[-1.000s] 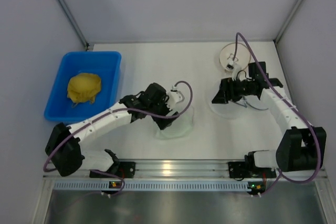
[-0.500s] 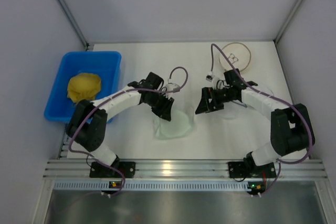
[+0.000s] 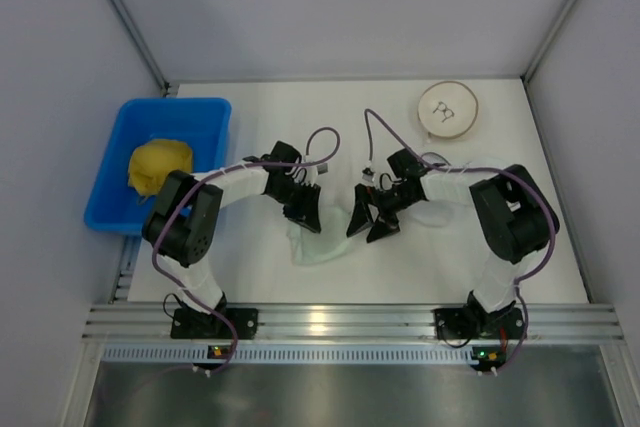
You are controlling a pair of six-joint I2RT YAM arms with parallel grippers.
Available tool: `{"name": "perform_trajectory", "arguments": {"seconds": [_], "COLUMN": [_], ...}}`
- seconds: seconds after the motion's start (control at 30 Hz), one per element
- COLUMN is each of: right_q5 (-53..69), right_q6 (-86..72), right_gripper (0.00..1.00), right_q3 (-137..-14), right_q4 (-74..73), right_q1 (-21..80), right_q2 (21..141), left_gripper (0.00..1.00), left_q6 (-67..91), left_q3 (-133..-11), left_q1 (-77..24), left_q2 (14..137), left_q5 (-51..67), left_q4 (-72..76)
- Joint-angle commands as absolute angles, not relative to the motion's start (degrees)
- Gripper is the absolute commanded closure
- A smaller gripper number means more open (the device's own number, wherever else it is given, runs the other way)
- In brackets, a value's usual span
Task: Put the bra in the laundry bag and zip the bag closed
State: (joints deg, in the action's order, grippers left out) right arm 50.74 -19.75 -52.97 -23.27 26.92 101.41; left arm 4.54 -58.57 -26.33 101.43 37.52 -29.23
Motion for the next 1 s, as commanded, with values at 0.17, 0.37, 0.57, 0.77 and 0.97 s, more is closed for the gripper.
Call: {"name": "perform_trajectory", "arguments": {"seconds": [0.17,0.37,0.57,0.77,0.97], "right_q5": [51.86,52.03,52.55,53.00,52.65], "right_q6": [-31.63,-36.47,-40.34,-31.93,-24.28], "right_gripper": [0.01,0.07,0.42,1.00,1.00], "right_q3": [-55.55,-57.21,-57.57,-58.97,-60.55], "right_q4": [-7.22,-0.63,6.85,0.19,-7.11], "right_q1": [31.29,34.45,35.86,35.51,33.05], "right_q2": [104.14,112.40,113.73,107.43,97.40], "left_gripper": [0.75,0.75,0.73,0.62,0.32], "left_q6": [7.03,9.49,9.93,9.76,7.65], "left_q3": [-56.78,-54.93,-55.02,-55.55,-57.82], "left_q1": [-25.14,-23.73,-22.24,-21.71,-21.62], "left_q2": [103.36,104.15,103.89,96.18,82.10], "left_q5": [40.78,44.82,47.46,47.73,36.94], "left_q4": [-24.44,-21.27,-20.04,-20.04,-20.92]}}
